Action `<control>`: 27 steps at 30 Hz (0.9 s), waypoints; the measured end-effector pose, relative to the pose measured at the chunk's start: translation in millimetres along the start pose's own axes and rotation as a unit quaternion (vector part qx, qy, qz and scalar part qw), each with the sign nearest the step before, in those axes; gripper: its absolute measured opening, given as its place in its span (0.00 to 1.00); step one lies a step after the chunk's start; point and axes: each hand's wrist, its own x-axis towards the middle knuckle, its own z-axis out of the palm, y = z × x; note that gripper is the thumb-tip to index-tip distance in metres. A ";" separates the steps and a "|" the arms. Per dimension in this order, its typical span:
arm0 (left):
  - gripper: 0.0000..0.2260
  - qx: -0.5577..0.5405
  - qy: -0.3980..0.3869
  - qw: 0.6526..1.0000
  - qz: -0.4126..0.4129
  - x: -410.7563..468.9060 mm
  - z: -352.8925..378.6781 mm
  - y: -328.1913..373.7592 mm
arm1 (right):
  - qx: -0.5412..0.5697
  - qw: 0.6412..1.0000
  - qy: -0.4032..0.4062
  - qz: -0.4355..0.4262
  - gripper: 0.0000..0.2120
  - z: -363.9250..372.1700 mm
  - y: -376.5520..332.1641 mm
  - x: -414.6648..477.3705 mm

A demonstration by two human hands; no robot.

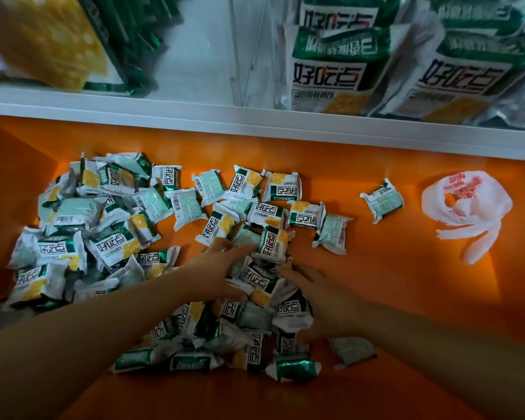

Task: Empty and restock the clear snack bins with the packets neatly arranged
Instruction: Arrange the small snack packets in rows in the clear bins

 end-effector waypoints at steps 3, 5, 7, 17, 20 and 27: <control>0.44 -0.018 -0.014 1.000 -0.008 2.1 0.3 3.5 | 0.030 0.999 -0.027 0.012 0.58 -12.4 -5.1 7.4; 0.43 -0.043 -0.014 0.999 -0.004 0.4 0.5 3.9 | 0.040 0.998 -0.039 0.014 0.54 -20.1 -7.9 9.7; 0.42 -0.066 0.002 0.998 0.005 -3.6 1.6 3.3 | 0.044 0.998 -0.051 0.014 0.47 -22.2 -8.7 10.2; 0.40 -0.094 0.073 0.990 0.072 -7.5 1.9 24.5 | 0.092 0.996 -0.005 0.001 0.50 -11.3 0.1 7.3; 0.34 -0.072 0.100 0.989 0.078 -9.0 7.1 27.6 | 0.110 0.994 0.009 0.008 0.49 -8.4 1.1 9.7; 0.32 -0.074 -0.003 0.992 0.102 -13.5 -8.7 3.9 | 0.183 0.982 0.039 -0.003 0.48 -0.6 6.2 9.4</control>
